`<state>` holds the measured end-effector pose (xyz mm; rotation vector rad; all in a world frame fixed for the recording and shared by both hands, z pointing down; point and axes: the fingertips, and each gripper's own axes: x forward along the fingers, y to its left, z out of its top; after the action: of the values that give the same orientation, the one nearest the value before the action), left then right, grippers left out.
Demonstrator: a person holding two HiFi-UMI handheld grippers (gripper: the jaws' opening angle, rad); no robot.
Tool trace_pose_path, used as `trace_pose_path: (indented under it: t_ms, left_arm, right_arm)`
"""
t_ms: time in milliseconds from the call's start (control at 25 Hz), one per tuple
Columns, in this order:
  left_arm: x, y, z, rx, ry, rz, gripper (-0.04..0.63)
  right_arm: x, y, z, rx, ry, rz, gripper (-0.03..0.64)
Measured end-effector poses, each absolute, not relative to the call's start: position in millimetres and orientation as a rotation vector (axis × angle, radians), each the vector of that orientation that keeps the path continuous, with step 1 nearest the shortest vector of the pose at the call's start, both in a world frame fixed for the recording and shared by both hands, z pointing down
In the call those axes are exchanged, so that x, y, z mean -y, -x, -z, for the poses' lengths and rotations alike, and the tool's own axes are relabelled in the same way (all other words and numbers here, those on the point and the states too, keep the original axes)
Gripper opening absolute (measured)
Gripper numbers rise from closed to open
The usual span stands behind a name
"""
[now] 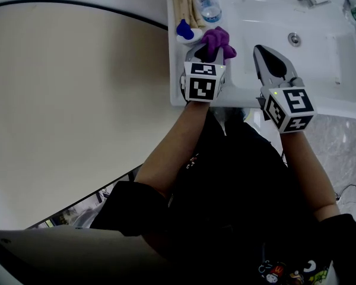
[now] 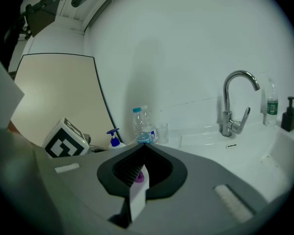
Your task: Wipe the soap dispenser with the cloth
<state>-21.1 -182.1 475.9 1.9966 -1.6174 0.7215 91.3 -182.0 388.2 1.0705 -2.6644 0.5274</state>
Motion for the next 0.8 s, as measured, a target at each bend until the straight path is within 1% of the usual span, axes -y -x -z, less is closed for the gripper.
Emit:
trace_pose_path:
  t_ms: [160,320,800]
  left_arm:
    - [181.1,26.0,-434.8,1.649,-2.067,-0.681,0.107]
    - [171.9,34.9,-415.8,1.693,-2.102,-0.674,0.107]
    - [106.0,49.5,-463.2,1.572,-2.076,-0.830,0.107]
  right_arm:
    - [180.7,-81.5,-383.5,2.680,-1.063,-0.524,0.021]
    - [175.8,-71.8,-381.9,2.698,-1.043,-0.518,0.021]
    - [168.6,-41.9,-378.0,2.698,-1.026,-0.497,0.021]
